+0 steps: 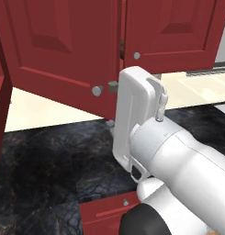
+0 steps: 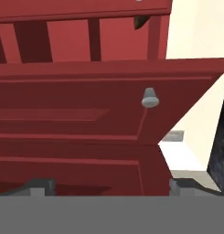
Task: Pick the mug and place it in the sink. Pick the bowl and place it in the open cabinet and then close the cabinet.
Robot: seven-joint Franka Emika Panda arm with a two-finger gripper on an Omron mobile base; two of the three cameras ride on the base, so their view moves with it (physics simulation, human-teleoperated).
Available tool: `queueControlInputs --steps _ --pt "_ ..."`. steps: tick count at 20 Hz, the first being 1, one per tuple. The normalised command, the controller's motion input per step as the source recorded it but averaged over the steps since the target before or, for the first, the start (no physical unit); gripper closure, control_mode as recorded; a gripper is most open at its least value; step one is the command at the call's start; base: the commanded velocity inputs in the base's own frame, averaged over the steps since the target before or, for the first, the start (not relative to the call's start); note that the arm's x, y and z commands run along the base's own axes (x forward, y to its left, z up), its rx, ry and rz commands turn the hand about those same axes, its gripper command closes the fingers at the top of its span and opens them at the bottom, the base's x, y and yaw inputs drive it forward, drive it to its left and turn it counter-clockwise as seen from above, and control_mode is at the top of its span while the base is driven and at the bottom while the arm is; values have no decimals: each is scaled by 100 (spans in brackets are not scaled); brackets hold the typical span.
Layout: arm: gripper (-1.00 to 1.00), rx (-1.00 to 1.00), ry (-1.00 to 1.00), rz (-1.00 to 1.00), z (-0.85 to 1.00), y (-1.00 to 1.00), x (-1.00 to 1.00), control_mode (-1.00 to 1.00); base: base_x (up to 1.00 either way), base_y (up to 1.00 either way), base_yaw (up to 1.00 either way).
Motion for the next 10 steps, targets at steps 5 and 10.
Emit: queueControlInputs --steps 5,10 --pt "-100 0 3 -8 0 27 8 -100 0 0 0" --pt "-100 0 3 -10 0 20 15 -100 0 0 0"
